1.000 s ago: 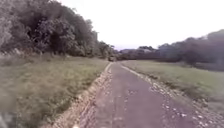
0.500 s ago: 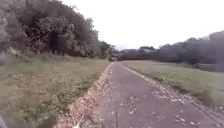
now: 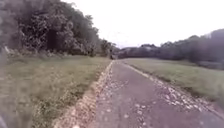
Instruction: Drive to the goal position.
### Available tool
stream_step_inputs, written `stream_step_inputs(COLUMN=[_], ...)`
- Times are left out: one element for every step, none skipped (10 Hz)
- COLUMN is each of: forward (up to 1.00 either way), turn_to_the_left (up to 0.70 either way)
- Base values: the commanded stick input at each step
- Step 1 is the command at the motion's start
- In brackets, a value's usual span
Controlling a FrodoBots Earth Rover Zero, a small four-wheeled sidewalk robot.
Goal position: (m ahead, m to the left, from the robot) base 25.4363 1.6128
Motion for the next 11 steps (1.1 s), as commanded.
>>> stream_step_inputs(forward=[0.70,0.70,0.70,0.70,0.70,0.70,0.70,0.70,0.70,0.70,0.70], turn_to_the_left=[-0.35,-0.35,-0.35,-0.35,-0.35,-0.35,0.00,0.00,0.00,0.00,0.00])
